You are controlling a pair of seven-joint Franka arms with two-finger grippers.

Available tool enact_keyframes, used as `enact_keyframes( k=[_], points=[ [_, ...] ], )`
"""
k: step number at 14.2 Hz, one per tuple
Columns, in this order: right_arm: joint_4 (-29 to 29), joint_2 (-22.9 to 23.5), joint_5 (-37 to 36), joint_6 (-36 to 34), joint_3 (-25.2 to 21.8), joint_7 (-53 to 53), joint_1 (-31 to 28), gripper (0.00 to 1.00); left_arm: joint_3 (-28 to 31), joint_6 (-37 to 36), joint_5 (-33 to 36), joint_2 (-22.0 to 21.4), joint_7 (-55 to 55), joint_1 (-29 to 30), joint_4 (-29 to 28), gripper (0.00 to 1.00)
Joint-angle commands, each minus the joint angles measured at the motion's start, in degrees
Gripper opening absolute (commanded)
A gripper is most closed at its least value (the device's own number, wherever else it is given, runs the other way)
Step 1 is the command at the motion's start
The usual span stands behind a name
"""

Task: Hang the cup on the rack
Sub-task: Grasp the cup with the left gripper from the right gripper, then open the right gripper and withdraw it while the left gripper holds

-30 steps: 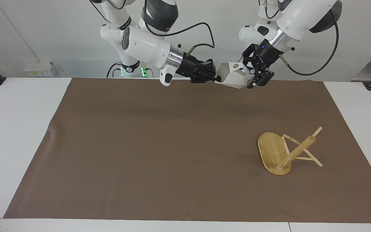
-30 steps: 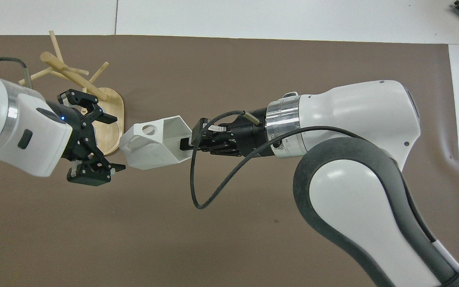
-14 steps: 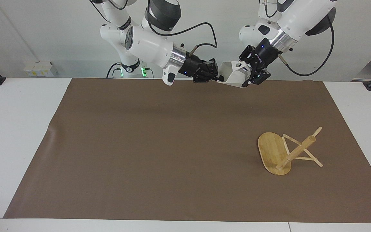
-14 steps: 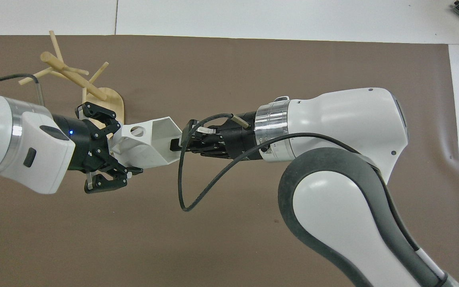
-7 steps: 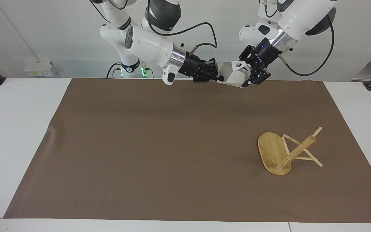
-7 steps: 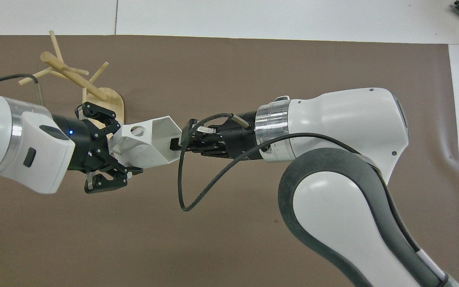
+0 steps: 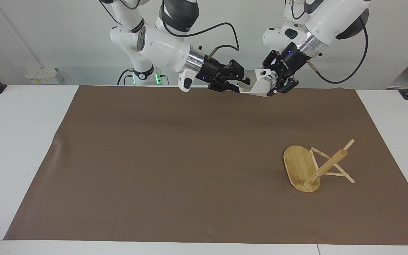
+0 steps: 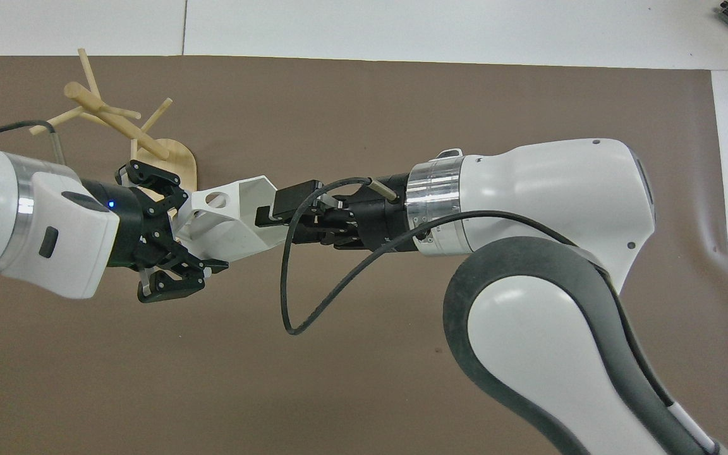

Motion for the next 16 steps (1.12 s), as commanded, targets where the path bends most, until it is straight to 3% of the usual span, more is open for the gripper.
enact_keyframes(
  k=[1,3,7,10,13,16],
  points=[
    [-0.31,-0.73,-0.1,1.16,0.36,0.26,-0.74,1.0,0.41,4.78,0.76,-2.37,-4.22,0.08,-4.36,0.0],
    [-0.57,-0.81,-1.32,1.16,-0.17,0.17,-0.83,1.0,0.41,8.04,3.04,-3.6,-7.91,0.08,-7.27,0.0],
    [-1.27,-0.82,-10.46,0.64,-3.68,0.08,-0.92,1.0,0.32,10.25,11.22,-3.87,-25.29,-0.44,-9.03,0.0],
    [-1.45,-0.82,-18.61,-0.24,-7.63,-1.4,-0.92,1.0,0.23,13.23,14.91,-3.87,-31.12,-0.27,-10.53,0.0],
    [-2.24,-0.99,-31.87,-1.38,-10.53,-3.7,-0.92,1.0,0.32,15.95,16.4,-0.63,-36.22,0.44,-10.1,0.0],
    [-2.15,-1.43,-42.62,-6.99,-15.1,-5.36,-0.92,1.0,0.67,17.89,19.58,3.5,-37.9,1.31,-8.16,0.0]
  ],
)
